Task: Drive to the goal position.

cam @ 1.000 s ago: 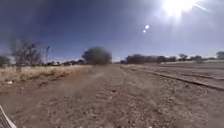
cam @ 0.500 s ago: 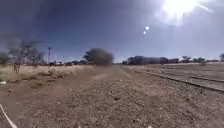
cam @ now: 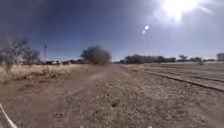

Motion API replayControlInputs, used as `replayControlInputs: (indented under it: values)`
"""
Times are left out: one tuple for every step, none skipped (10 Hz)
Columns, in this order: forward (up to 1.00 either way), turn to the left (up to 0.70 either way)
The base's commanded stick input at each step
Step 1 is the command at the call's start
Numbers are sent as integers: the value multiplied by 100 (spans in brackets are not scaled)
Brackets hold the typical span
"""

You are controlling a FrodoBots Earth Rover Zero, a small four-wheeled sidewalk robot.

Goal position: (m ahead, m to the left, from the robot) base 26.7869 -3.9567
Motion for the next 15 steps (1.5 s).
replayControlInputs:
  values:
    - [70,0]
    - [70,0]
    - [70,0]
    - [70,0]
    - [70,0]
    - [70,0]
    - [70,0]
    - [70,0]
    - [70,0]
    - [70,0]
    - [70,0]
    - [70,0]
    - [70,0]
    - [70,0]
    - [70,0]
